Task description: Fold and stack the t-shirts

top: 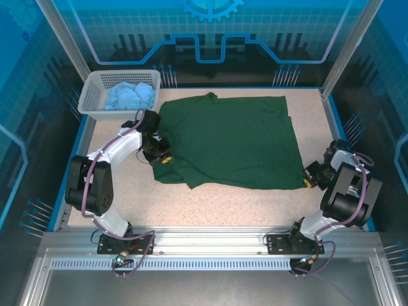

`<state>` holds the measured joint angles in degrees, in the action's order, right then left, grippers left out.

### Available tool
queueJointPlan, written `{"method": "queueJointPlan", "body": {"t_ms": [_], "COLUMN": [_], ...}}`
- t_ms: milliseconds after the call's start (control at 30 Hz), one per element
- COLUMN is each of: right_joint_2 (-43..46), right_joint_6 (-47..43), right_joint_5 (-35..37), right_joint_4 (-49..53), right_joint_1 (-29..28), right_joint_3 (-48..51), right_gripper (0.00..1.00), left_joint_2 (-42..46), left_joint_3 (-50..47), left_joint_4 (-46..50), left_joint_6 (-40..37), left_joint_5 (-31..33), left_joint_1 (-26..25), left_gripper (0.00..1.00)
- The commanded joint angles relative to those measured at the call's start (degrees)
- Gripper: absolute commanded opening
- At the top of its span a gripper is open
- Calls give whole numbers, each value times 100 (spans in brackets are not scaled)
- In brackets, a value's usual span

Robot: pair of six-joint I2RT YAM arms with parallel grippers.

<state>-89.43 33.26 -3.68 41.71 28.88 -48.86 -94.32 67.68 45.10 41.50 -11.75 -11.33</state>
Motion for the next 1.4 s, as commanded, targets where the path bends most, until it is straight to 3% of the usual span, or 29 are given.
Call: {"method": "queueJointPlan", "body": {"t_ms": [0,300,533,933,1133,1367], "right_joint_2": [96,818,1228,1927,2160,2441], "right_joint_6": [125,525,613,981,1102,1131], "right_joint_5": [-198,-652,-693,34,408,926], "right_joint_4": [141,458,797,1578,1673,1874], "right_joint_1": [-12,-76,-377,-1003,-1142,-1121], "right_joint_3": [53,-343,-721,-15,385,305], "right_gripper": [0,0,0,0,0,0], "left_joint_2": [323,1257,2467,3464,3162,2199], "left_joint_3": [-11,-247,-932,-2441,-2864,-1819], "left_joint_4": [370,1197,2083,2478,1973,2191], "left_joint_6": [-159,-49,332,1778,2018,1626], "left_joint_5": [104,187,231,-814,-1224,-537], "left_joint_1": [-42,-385,-606,-1159,-1216,-1184], "left_gripper": [0,0,0,0,0,0]}}
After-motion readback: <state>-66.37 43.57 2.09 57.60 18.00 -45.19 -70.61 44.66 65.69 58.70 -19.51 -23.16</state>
